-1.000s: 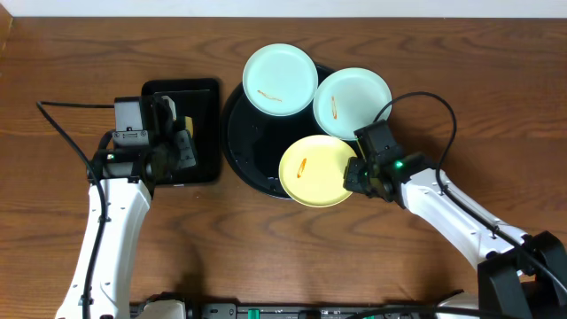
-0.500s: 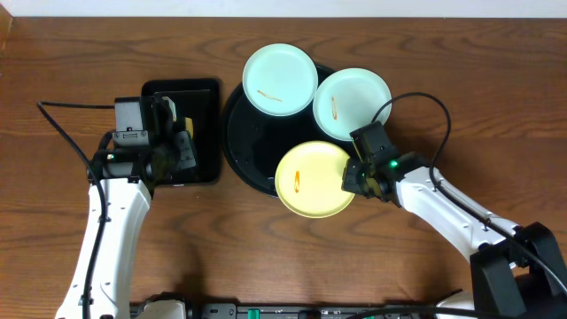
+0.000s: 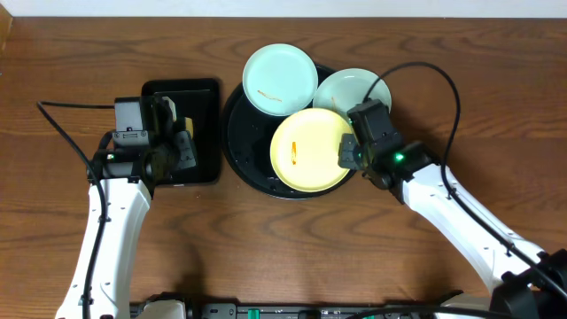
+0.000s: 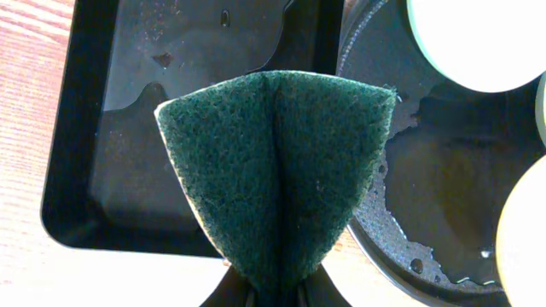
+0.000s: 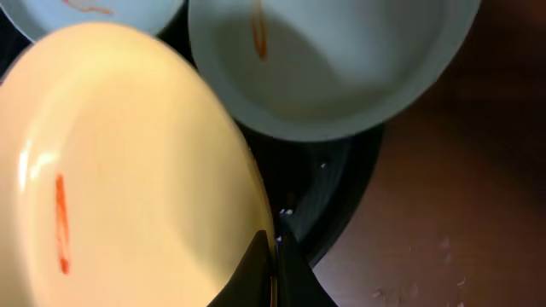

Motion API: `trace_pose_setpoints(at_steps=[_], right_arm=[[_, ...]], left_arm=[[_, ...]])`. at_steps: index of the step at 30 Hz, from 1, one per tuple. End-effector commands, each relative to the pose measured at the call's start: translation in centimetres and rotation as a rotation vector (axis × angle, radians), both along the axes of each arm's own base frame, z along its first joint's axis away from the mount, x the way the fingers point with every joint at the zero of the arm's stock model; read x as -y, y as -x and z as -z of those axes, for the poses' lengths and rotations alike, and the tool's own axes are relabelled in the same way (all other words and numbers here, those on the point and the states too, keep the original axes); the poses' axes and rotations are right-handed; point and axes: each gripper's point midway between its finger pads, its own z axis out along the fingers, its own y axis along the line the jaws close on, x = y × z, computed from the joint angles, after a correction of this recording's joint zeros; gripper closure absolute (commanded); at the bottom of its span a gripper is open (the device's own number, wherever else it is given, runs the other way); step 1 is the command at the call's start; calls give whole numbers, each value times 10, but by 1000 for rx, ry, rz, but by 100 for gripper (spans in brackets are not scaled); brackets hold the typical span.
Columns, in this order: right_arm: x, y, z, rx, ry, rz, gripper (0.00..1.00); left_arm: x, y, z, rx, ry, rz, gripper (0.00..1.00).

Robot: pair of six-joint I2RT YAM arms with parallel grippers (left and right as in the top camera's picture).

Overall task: Clean dirty plates on tray and stack at the side
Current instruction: 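Tilt the yellow plate up with the right gripper toward the left arm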

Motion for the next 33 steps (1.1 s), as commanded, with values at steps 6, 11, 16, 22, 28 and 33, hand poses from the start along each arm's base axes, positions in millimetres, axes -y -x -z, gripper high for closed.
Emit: trace_pose_setpoints(at_steps=[6,11,16,22,28,33], right_arm=[[5,-15,-28,213,338,-120,99],[-7,-18,-34,253,326,-150,99],[-4,-16,-31,237,330,-144,99],[-8,-21,-36,272,357,-193,99],[-3,-37,-63,404,568,-247,99],[-13,-38,-83,491,655,-252,99]], left_arm=[[-3,-16,-6,65,-60,70,92],[-4,-29,1,78,-64,75,93],[8,-35,12,68,-80,150,93],[27,-45,2,135,-105,233,93],[36,-41,4,120,-99,255,92],[36,-34,9,84,-96,256,92]])
